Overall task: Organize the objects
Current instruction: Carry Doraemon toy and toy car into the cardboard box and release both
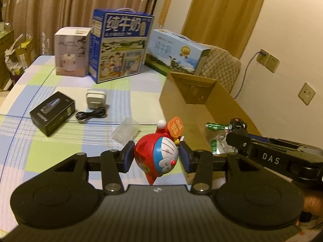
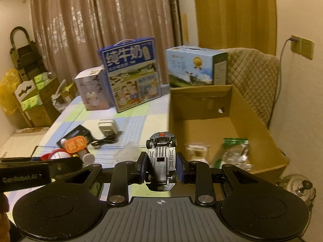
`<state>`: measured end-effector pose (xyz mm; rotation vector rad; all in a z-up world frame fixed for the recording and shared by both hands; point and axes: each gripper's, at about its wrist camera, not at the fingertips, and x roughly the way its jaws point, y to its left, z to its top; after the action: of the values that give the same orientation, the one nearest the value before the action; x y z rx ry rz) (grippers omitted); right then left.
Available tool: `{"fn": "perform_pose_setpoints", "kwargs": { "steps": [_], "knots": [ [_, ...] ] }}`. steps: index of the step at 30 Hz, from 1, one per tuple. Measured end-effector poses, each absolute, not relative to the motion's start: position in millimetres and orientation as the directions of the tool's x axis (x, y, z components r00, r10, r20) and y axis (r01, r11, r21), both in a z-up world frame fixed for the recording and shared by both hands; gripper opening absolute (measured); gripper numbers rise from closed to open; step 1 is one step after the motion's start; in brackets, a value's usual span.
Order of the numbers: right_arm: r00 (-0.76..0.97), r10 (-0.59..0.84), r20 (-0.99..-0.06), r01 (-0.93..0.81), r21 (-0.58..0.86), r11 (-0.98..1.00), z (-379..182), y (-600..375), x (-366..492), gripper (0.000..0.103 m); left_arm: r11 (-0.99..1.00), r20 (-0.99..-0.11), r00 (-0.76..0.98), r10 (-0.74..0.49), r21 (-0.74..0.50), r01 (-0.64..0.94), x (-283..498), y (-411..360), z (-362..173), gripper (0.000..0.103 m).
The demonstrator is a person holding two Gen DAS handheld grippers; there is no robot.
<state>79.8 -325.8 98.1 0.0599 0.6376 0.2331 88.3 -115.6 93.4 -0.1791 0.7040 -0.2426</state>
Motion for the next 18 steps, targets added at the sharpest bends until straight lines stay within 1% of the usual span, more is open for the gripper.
{"fn": "perform_pose_setpoints", "kwargs": {
  "steps": [10, 18],
  "knots": [
    [0.813, 0.118, -0.570, -0.059, 0.121, 0.991, 109.6, -401.9, 95.0, 0.027, 0.933, -0.592, 0.722, -0.359, -0.240, 0.267, 119.2, -180.3, 103.6, 0.041],
    [0.807, 0.097, -0.583, -0.021, 0.136, 0.990, 105.5, -433.3, 116.0, 0.027, 0.922, -0.604, 0.697, -0.387, -0.225, 0.316, 151.9, -223.5, 97.8, 0.041]
  ]
}}
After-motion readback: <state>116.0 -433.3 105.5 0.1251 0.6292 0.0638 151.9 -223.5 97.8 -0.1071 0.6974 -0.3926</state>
